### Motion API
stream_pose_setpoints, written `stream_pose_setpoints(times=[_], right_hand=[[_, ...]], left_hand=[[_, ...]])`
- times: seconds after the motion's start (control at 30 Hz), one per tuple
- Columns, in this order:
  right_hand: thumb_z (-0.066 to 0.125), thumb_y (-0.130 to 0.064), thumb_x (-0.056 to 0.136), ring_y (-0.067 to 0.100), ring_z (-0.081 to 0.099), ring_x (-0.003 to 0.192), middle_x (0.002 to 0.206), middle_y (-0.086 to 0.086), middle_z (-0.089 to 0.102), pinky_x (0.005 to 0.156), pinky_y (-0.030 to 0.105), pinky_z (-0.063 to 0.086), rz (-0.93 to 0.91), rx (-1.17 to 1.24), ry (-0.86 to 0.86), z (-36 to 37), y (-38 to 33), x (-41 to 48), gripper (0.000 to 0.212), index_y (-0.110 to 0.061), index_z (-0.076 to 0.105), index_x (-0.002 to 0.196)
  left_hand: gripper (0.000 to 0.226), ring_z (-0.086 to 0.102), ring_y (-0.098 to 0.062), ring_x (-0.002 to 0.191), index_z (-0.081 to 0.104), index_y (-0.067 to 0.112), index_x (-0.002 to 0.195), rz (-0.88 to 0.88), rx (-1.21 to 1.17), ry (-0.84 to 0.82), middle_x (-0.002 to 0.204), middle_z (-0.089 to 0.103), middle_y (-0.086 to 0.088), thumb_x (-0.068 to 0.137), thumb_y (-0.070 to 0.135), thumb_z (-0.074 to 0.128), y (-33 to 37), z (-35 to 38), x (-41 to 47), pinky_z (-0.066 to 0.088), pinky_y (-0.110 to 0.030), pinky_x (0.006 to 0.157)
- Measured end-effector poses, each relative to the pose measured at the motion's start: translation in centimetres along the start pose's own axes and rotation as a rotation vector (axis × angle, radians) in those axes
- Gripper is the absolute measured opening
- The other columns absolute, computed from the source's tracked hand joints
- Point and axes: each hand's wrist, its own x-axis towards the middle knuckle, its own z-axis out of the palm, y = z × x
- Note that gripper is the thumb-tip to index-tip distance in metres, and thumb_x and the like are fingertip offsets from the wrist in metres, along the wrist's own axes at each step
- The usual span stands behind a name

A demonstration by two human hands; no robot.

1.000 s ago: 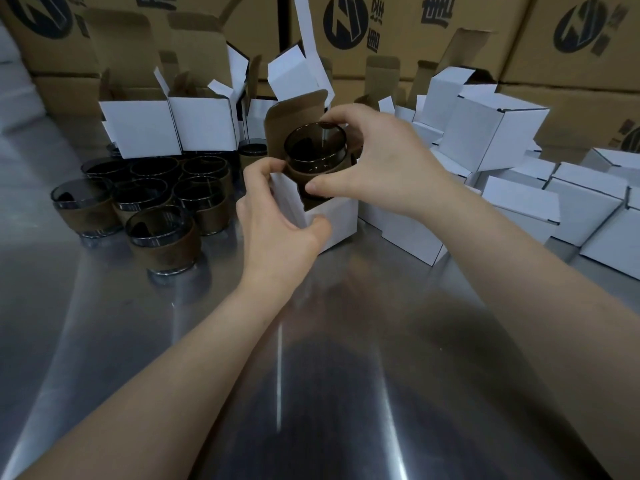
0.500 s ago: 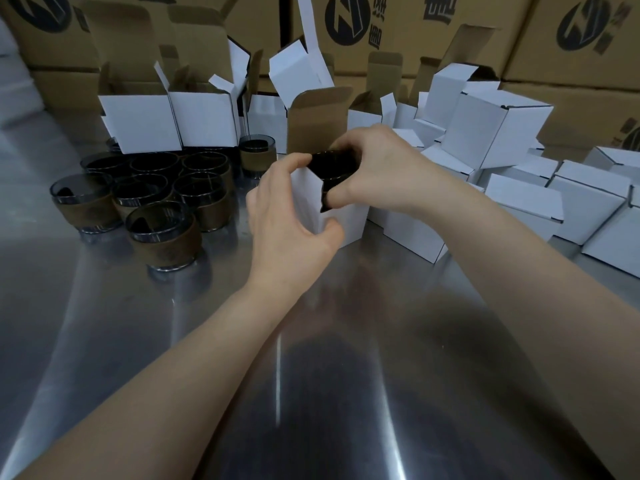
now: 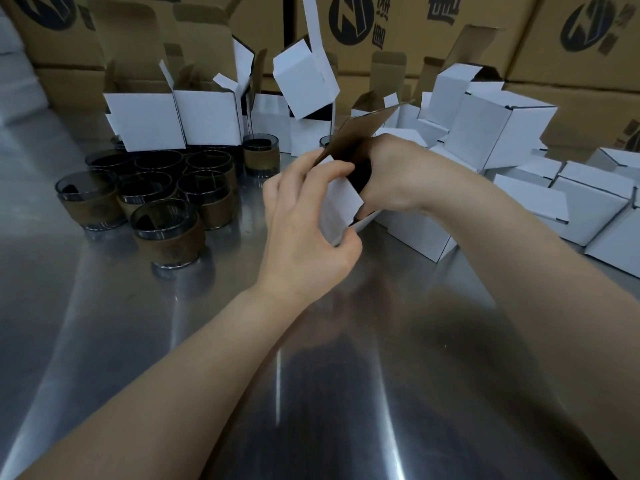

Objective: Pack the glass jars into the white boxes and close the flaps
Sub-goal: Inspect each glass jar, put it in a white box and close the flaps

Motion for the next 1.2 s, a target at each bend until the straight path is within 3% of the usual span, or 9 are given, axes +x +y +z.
stream_pose_setpoints(times=[0.27, 0.43, 0.6, 0.7, 0.87, 0.97, 1.03, 1.13, 1.2], right_hand=[[0.080, -0.020, 0.071, 0.019, 0.054, 0.071, 0.076, 0.002, 0.055, 0.056, 0.027, 0.041, -0.041, 0.085, -0.011, -0.1, 0.5, 0.2, 0.026, -0.013, 0.061, 0.087], [0.077, -0.027, 0.074, 0.019, 0.064, 0.099, 0.106, 0.004, 0.070, 0.091, 0.042, 0.054, -0.059, 0.216, -0.023, 0.1, 0.7, 0.3, 0.036, -0.017, 0.071, 0.109], [0.079, -0.027, 0.077, 0.000, 0.052, 0.096, 0.103, -0.017, 0.052, 0.071, 0.015, 0.043, -0.080, 0.408, 0.054, -0.1, 1.0, 0.4, 0.054, -0.028, 0.058, 0.127], [0.071, -0.016, 0.083, 0.001, 0.056, 0.093, 0.102, -0.017, 0.055, 0.073, 0.016, 0.046, -0.084, 0.474, 0.083, -0.1, 1.1, 0.8, 0.053, -0.026, 0.054, 0.132], [0.062, -0.016, 0.087, -0.001, 0.063, 0.093, 0.101, -0.015, 0.069, 0.082, 0.015, 0.050, -0.132, 0.432, 0.073, 0.2, 1.2, 0.5, 0.036, -0.027, 0.064, 0.121], [0.059, -0.022, 0.090, 0.003, 0.061, 0.096, 0.107, -0.012, 0.068, 0.082, 0.017, 0.049, -0.205, 0.239, 0.098, 0.6, 0.9, 0.3, 0.025, -0.029, 0.073, 0.109], [0.054, -0.019, 0.093, 0.011, 0.058, 0.101, 0.116, -0.004, 0.063, 0.088, 0.025, 0.048, -0.256, 0.114, 0.089, 1.0, 0.7, 0.5, 0.026, -0.022, 0.074, 0.109], [0.052, -0.015, 0.095, 0.017, 0.057, 0.097, 0.117, 0.001, 0.060, 0.075, 0.023, 0.046, -0.297, 0.028, 0.097, 1.6, 0.3, 0.8, 0.026, -0.013, 0.076, 0.105], [0.053, -0.014, 0.094, 0.015, 0.059, 0.090, 0.111, 0.000, 0.063, 0.066, 0.015, 0.042, -0.294, 0.042, 0.118, 1.9, 0.2, 1.0, 0.024, -0.012, 0.076, 0.101]], left_hand=[[0.060, 0.032, -0.014, 0.130, 0.052, 0.025, 0.129, -0.089, -0.073, -0.001, 0.139, 0.044, 0.003, 0.071, 0.021, 0.065, -0.2, 0.0, 0.2, 0.018, -0.004, 0.101], [0.061, 0.035, -0.011, 0.128, 0.045, 0.038, 0.125, -0.190, -0.177, 0.015, 0.135, 0.045, 0.008, 0.071, 0.021, 0.067, -0.3, -0.1, 0.3, 0.037, -0.032, 0.106], [0.059, 0.039, -0.016, 0.128, 0.045, 0.038, 0.123, -0.310, -0.300, 0.066, 0.133, 0.045, 0.010, 0.067, 0.025, 0.059, -0.6, -0.6, 0.7, 0.039, -0.037, 0.106], [0.059, 0.038, -0.015, 0.130, 0.047, 0.037, 0.124, -0.340, -0.331, 0.080, 0.133, 0.045, 0.011, 0.068, 0.022, 0.055, -0.9, -0.8, 0.7, 0.039, -0.042, 0.108], [0.034, 0.037, -0.004, 0.131, 0.059, 0.032, 0.120, -0.416, -0.435, 0.088, 0.141, 0.042, 0.006, 0.086, 0.027, 0.054, -1.2, -0.5, 1.2, 0.033, -0.021, 0.107], [0.022, 0.043, 0.023, 0.107, 0.065, 0.027, 0.111, -0.467, -0.498, 0.111, 0.137, 0.044, 0.007, 0.100, 0.016, 0.049, -1.6, -0.1, 1.5, 0.032, 0.004, 0.087], [0.026, 0.044, 0.025, 0.103, 0.067, 0.027, 0.107, -0.487, -0.517, 0.119, 0.136, 0.046, 0.007, 0.100, 0.011, 0.047, -1.6, 0.0, 1.6, 0.034, 0.005, 0.085], [0.029, 0.050, -0.003, 0.119, 0.062, 0.028, 0.104, -0.503, -0.551, 0.154, 0.128, 0.052, 0.003, 0.093, 0.003, 0.050, -1.7, 0.0, 1.7, 0.041, -0.024, 0.107], [0.038, 0.052, -0.019, 0.121, 0.049, 0.027, 0.108, -0.497, -0.613, 0.212, 0.123, 0.053, 0.000, 0.087, -0.004, 0.052, -1.6, -0.1, 1.8, 0.042, -0.047, 0.107]])
